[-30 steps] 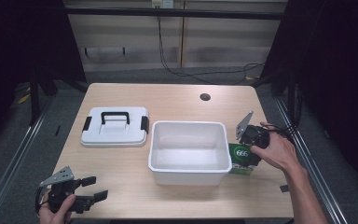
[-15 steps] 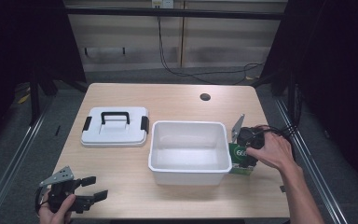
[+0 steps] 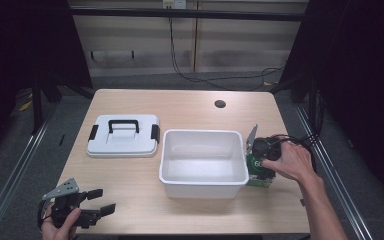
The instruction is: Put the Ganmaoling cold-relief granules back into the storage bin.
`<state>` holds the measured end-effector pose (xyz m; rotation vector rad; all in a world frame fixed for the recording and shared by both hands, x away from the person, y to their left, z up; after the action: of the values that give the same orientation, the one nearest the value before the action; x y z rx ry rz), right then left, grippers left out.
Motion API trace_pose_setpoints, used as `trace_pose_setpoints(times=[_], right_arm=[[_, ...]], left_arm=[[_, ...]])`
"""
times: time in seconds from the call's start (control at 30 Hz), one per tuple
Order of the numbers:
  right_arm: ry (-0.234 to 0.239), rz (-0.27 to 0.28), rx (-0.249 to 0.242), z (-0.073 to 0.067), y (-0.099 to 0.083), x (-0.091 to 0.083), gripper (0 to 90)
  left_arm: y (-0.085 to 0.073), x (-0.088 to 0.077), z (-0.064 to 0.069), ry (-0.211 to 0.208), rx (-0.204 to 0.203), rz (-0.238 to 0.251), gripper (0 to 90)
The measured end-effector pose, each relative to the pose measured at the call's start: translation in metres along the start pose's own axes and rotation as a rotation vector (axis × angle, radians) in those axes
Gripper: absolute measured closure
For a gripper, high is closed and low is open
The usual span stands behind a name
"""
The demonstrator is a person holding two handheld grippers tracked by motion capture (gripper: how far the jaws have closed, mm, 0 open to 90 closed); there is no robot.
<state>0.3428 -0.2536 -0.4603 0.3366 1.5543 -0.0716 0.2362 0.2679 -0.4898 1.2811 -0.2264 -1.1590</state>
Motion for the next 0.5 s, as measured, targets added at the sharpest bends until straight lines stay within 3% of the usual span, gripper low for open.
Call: trace_pose_setpoints(times=[0.13, 0.5], right_arm=[[-0.001, -0.009, 0.015, 0.000, -0.001, -0.002, 15.3], [-0.007, 0.031, 0.032, -0.003, -0.003, -0.013, 15.6]], left_arm=[[0.000, 0.000, 0.000, 0.001, -0.001, 0.001, 17.0], [0.000, 0.000, 0.000, 0.003, -0.003, 0.004, 17.0]])
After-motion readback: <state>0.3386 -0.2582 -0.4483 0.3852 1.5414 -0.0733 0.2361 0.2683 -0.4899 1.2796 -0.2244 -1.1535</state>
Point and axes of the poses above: each handheld gripper's, and its own axes: x roughly forward along the jaws, y roughly out of its top, z roughly to its right, the point moved 4 cm from there along x, roughly forward along the jaws, and after that the axes turned 6 degrees about z, right-handed, at the moved point
